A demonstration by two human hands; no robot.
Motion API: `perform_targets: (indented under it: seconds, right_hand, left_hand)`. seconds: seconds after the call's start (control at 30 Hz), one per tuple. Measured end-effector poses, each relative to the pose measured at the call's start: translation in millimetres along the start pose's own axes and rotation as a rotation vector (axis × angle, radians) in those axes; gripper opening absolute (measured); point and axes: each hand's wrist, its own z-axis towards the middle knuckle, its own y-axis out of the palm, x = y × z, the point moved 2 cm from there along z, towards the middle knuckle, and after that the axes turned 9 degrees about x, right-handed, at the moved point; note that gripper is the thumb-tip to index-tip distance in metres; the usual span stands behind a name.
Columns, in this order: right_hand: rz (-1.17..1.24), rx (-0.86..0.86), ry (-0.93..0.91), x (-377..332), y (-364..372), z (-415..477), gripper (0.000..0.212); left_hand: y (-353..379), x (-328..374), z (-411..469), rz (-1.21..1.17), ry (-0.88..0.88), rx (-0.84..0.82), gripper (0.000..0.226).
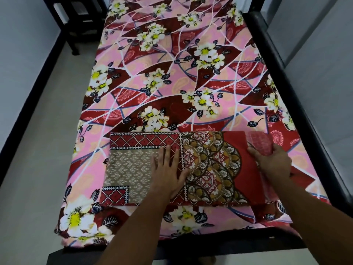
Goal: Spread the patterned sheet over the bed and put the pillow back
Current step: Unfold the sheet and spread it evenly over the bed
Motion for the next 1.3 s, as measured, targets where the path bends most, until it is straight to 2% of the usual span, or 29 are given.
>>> perform_targets:
  seconds: [0.13, 0.23, 0.3, 0.37, 0.47, 0.57, 0.67, 0.73, 0.8, 1.07, 1.2, 1.3]
  right_hand:
    - [-0.052, -0.031, 0.000, 1.0, 6.5, 3.4, 0.071]
    - [-0.231, 0.017, -0.013, 3.3, 10.1, -5.6, 0.083]
    - [-0.383, 0.126, -0.150, -1.8, 9.5, -18.6, 0.080]
    - [-0.404, 0.139, -0.392, -16.1, 8.0, -38.1, 0.073]
    - [-0.381, -0.140, -0.778, -30.1, 24.7, -77.7, 0.058]
    - [-0.382, -0.474, -1.084, -34.7, 45.9, -121.5, 0.065]
    - [-0.418, -0.581, -1.274, -40.7, 51.9, -147.7, 0.077]
    - [-0.469, -0.605, -1.371, -41.5, 53.4, -156.2, 0.069]
    - [-0.504, -0.611, -1.397, -40.6, 53.3, -156.6, 0.054]
    - [-0.561, -0.563, -1.331, -42.0, 40.8, -150.2, 0.035]
    - [-0.562, -0.523, -1.327, -44.6, 39.8, -157.6, 0.047]
    - [-0.619, -0.502, -1.365, -42.2, 47.1, -162.9, 0.040]
  left_hand:
    - [6.2, -0.9, -4.6, 0.009, 0.025, -0.039, 0.080]
    - [7.8, -4.6, -7.4, 0.052, 0.066, -0.058, 0.083]
    - [6.0, -7.3, -12.1, 0.071, 0.119, -0.066, 0.087]
    - [2.3, -9.4, -19.9, 0.077, 0.193, -0.077, 0.092]
    - [-1.1, -9.7, -33.9, 0.070, 0.363, -0.081, 0.101]
    - [0.3, -6.6, -40.5, 0.080, 0.530, -0.081, 0.106]
    - [5.5, -3.2, -41.5, 0.155, 0.597, -0.075, 0.105]
    - [8.2, -4.2, -42.3, 0.170, 0.605, -0.082, 0.100]
    - [7.9, -5.9, -43.1, 0.146, 0.612, -0.080, 0.095]
    - [-9.1, -21.8, -47.8, 0.119, 0.606, -0.042, 0.078]
    - [-8.0, -25.0, -48.7, 0.056, 0.683, 0.074, 0.053]
    - [-16.4, -21.4, -51.6, 0.059, 0.713, 0.096, 0.036]
